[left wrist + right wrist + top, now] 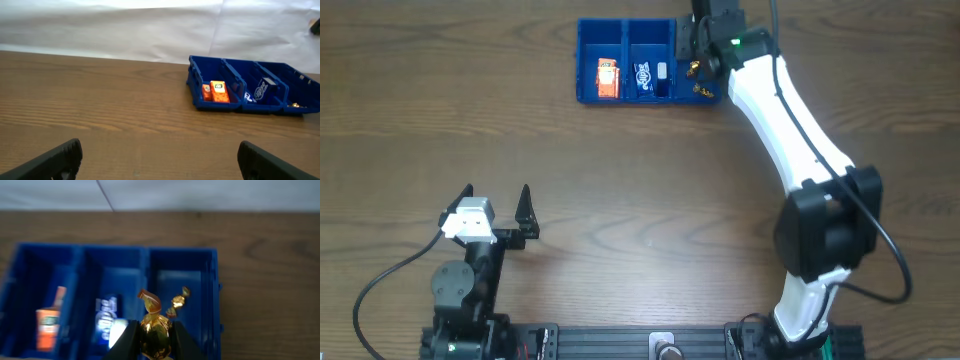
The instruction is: Sort Candies Into Trays
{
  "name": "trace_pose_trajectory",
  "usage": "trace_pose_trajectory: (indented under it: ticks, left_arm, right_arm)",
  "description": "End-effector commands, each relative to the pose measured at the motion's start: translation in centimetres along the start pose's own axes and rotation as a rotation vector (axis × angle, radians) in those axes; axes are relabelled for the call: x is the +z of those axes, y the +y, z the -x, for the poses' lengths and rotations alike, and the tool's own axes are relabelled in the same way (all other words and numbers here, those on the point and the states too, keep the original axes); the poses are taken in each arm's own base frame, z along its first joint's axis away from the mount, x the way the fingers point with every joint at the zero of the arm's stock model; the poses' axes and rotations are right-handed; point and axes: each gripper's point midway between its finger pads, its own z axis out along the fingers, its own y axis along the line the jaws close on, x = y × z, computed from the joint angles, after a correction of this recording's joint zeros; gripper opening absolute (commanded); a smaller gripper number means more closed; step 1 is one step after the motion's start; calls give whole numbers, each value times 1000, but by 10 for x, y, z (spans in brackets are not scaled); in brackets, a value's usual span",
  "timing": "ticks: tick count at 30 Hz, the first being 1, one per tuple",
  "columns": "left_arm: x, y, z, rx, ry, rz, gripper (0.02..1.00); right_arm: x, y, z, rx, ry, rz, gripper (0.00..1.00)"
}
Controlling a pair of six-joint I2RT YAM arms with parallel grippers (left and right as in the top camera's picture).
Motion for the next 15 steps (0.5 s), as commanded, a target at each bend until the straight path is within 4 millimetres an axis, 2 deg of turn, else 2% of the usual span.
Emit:
trace_pose_trajectory:
  ticks: [1, 5, 8, 9, 11, 12, 14, 15]
  left_arm:
    - [1, 4, -17, 7, 52, 18, 998]
    - [1, 4, -17, 7, 52, 18, 998]
    - [1, 4, -17, 7, 52, 17, 996]
    - [1, 4, -17, 7, 52, 17, 998]
    - [1, 4, -17, 7, 52, 18, 998]
    - [1, 4, -17, 7, 52, 17, 998]
    - [1, 4, -17, 7, 52, 18, 996]
    - [1, 4, -17, 7, 52, 17, 998]
  right_arm:
    - [30, -10, -15, -13, 51, -42, 80]
    - [43, -10, -27, -18, 83, -49, 91]
    - [44, -10, -28, -18, 84, -50, 167]
    - [44, -11, -26, -17, 77, -49, 222]
    - [45, -12, -24, -12, 69, -49, 553]
    - [45, -13, -22, -10, 65, -48, 752]
    - [44, -14, -19, -7, 54, -47, 989]
    - [44, -13, -18, -6, 52, -45, 1000]
